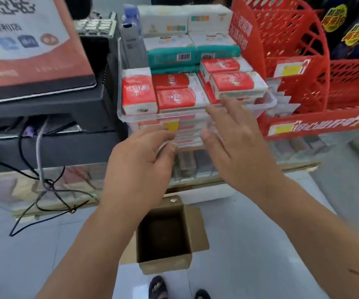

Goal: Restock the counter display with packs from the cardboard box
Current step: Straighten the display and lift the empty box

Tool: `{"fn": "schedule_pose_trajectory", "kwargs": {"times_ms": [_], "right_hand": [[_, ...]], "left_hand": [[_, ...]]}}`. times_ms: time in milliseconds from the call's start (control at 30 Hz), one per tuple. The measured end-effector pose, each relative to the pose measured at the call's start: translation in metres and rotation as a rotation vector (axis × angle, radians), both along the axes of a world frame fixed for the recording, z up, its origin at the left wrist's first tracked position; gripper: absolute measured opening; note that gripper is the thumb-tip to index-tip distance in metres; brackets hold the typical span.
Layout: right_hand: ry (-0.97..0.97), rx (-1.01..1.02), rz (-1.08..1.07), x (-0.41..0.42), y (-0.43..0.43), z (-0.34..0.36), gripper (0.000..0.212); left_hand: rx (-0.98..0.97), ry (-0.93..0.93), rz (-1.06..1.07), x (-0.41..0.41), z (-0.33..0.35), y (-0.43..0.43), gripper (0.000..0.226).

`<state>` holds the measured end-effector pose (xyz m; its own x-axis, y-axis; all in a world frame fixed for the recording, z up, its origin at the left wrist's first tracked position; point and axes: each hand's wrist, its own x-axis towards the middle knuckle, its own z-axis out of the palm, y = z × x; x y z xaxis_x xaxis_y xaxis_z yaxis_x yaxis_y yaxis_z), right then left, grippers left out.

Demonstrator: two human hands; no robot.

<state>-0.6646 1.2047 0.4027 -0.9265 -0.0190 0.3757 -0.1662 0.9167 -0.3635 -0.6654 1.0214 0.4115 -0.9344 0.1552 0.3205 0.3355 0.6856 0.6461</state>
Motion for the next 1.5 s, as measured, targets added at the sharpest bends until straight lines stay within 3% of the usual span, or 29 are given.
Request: {"fn": "schedule_pose_trajectory", "kwargs": {"times_ms": [133,233,400,567,733,933,1100,1267,1500], "right_hand": [[0.089,-0.024,0.048,0.014,0.01,-0.028,0.048],[0.071,-0.129,0.098,0.032,0.019,-0.066,0.044],[-0.352,-0.114,0.148,0.066,0.022,-0.179,0.045],[-0.625,-0.051,0.158,0.082,0.003,-0.309,0.044],[-0.774,-0.023,0.076,0.076,-0.02,-0.432,0.046],[-0.781,0.056,-0.078,0.058,-0.041,-0.552,0.049],[-0.77,0.04,-0.16,0.057,-0.045,-0.619,0.053],[-0.684,-0.01,-0.24,0.049,-0.037,-0.653,0.065],[-0.624,-0.104,-0.182,0.058,-0.046,-0.61,0.067]], "left_hand": [[-0.017,-0.036,0.03,0.012,-0.028,0.009,0.022],[-0.036,-0.169,0.087,0.027,-0.069,0.013,0.024],[-0.037,-0.493,0.228,0.057,-0.183,0.004,0.019],[-0.095,-0.689,0.297,0.074,-0.316,-0.023,0.027],[-0.133,-0.721,0.279,0.067,-0.45,-0.058,0.033],[-0.271,-0.628,0.23,0.044,-0.582,-0.089,0.045],[-0.326,-0.607,0.212,0.036,-0.648,-0.102,0.046],[-0.252,-0.626,0.24,0.028,-0.675,-0.104,0.056],[-0.109,-0.652,0.376,0.078,-0.637,-0.122,0.064]]}}
